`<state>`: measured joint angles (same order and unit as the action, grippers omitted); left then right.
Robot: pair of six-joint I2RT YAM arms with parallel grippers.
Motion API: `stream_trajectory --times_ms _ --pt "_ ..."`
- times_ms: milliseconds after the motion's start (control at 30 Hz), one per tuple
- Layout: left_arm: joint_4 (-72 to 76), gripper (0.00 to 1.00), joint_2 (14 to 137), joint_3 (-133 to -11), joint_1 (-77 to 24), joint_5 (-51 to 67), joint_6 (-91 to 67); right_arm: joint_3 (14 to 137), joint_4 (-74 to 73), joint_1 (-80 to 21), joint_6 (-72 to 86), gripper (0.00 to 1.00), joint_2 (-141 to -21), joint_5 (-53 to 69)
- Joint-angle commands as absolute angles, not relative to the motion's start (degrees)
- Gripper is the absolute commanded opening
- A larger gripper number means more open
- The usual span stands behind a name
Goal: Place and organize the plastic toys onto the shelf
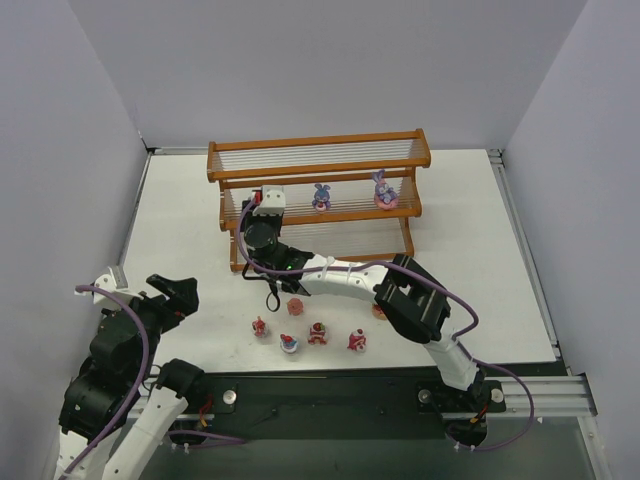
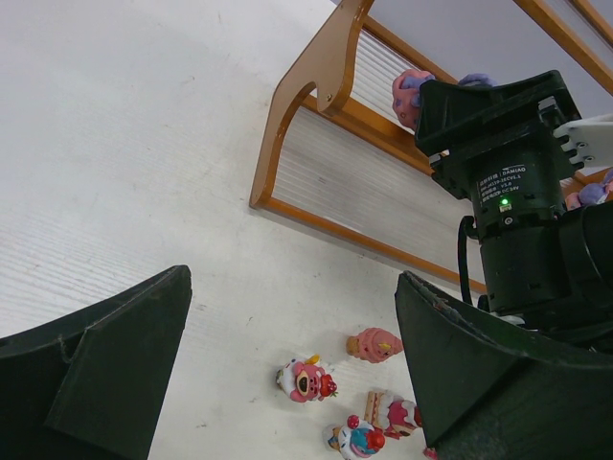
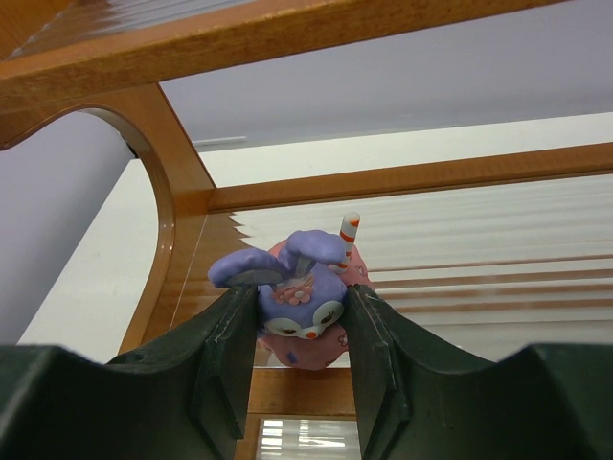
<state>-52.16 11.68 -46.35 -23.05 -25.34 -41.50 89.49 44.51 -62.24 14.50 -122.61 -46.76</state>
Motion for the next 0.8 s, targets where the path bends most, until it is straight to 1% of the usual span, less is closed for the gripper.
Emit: stream_trajectory --times_ms 0,100,167,400,600,767 --pt "-51.94 0.97 12.04 -47.11 -22.94 -26.28 -41.04 92.20 44.92 -61.70 16.17 0.25 -123.05 -48.69" --pt "-51.94 0.97 12.04 -47.20 -22.94 -26.28 -41.04 92.20 44.21 -61.70 16.79 0.36 -122.78 -48.52" --pt "-51.94 0.97 12.04 -47.20 -22.94 -26.28 -41.04 92.28 43.95 -61.70 17.14 0.38 -122.61 -48.34" --pt "-52.12 0.97 11.95 -47.29 -23.03 -26.45 -41.04 93.51 42.19 -61.61 18.02 0.49 -122.70 -48.25" --pt "-52.21 0.97 11.95 -47.29 -23.11 -26.54 -41.13 94.83 40.78 -61.35 18.81 0.55 -122.70 -48.25" --pt "-52.21 0.97 12.04 -47.29 -23.20 -26.72 -41.13 95.01 40.69 -61.26 18.81 0.56 -121.91 -47.90"
